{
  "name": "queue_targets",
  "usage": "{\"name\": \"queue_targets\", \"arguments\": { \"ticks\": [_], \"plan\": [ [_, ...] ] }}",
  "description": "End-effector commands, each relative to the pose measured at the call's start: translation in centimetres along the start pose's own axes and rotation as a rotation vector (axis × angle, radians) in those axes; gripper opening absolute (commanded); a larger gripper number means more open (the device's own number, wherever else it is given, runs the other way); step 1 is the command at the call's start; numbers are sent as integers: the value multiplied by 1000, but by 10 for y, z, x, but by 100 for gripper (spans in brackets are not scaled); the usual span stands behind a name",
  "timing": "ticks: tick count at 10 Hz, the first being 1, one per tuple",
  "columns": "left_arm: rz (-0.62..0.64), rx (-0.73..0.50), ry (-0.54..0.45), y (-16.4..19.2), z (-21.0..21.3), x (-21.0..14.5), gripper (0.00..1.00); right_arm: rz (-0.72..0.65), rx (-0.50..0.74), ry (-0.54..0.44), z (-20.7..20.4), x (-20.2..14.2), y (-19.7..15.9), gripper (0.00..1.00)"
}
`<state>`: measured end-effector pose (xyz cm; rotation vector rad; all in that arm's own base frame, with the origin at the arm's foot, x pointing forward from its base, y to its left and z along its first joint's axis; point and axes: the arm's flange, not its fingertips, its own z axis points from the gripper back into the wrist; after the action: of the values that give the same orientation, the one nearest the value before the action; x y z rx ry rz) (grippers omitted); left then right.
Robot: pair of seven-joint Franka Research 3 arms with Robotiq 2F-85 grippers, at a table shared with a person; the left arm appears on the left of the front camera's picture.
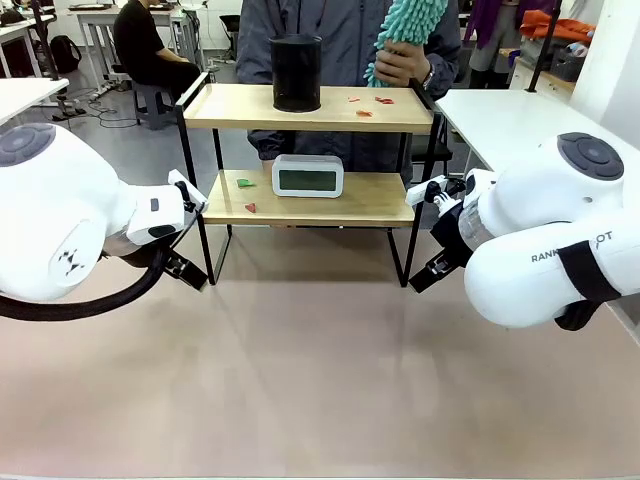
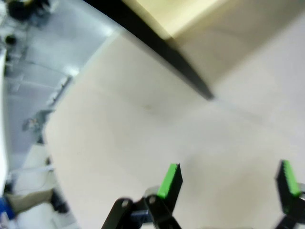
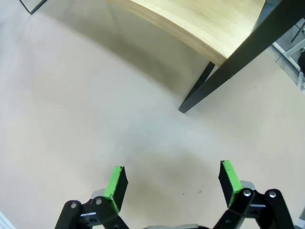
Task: Clean the shelf.
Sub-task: Pick up the Duster from the human.
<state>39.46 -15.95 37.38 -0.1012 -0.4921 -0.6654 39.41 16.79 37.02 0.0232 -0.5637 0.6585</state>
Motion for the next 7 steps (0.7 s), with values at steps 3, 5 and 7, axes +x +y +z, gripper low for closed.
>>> {"name": "queue_targets", "arguments": {
  "ticks": [3, 5, 7],
  "plan": [
    [-69, -670, -125, 50, 151, -53, 100, -483, 380, -133, 151, -43, -70, 100],
    [227, -608, -410, 108, 206, -107, 100, -849, 526, -372, 219, -121, -139, 100],
    [590, -584, -712, 161, 225, -161, 100, -1071, 576, -415, 221, -193, -181, 100]
  ]
}}
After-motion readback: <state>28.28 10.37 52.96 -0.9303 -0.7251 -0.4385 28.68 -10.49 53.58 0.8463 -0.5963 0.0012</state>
